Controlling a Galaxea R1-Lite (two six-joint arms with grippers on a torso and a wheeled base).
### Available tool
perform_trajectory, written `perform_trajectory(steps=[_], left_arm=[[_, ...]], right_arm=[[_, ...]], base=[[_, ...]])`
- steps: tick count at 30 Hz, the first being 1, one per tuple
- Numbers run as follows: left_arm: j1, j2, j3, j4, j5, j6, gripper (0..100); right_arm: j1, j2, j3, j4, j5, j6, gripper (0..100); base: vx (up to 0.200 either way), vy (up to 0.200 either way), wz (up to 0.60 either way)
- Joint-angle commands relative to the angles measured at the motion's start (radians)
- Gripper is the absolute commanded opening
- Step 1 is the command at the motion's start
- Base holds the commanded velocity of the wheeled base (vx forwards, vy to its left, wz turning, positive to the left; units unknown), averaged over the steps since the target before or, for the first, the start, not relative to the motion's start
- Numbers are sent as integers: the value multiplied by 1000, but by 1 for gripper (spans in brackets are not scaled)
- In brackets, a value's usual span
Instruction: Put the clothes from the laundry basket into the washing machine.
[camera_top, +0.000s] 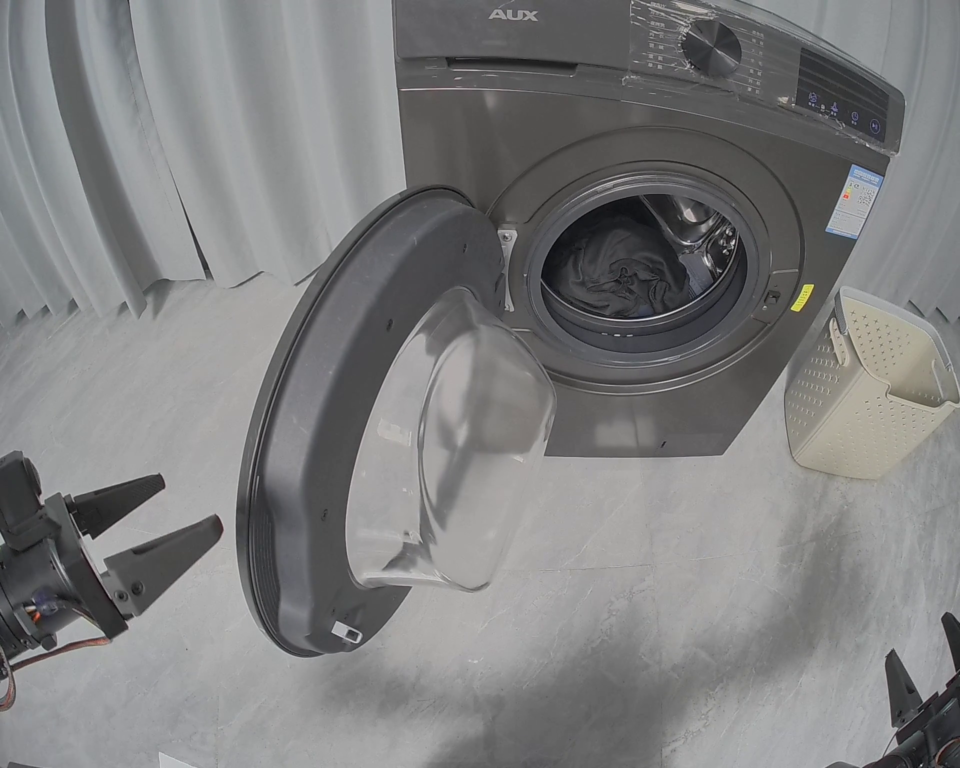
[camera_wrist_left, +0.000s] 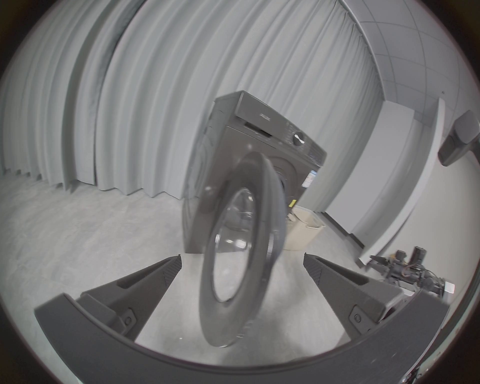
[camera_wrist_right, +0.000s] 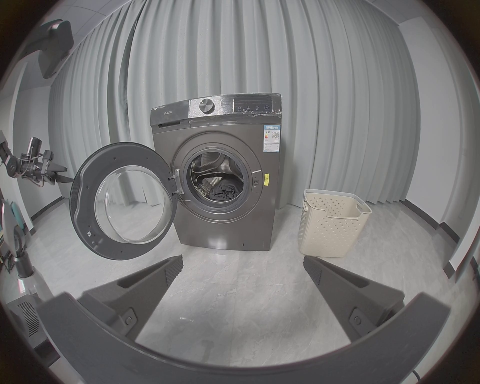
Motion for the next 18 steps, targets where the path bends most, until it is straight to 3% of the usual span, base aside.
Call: perform_trajectory(steps=[1,9,10,12,18], left_arm=[[90,17,1,1,12,20,100],[85,156,-2,-16,37,88,100],[74,187,-2,-17,37,118,100],[48,204,0,-22,34,138,100],[-113,227,-17,-30,38,124,100]], right_arm=[[0,-7,18,0,0,0,100],[0,-7,18,0,0,0,100],[0,-7,18,0,0,0,100],[0,-7,18,0,0,0,100],[0,-7,18,0,0,0,100]], base=[[0,0,0],[0,0,0],[0,0,0],[0,0,0],[0,0,0]])
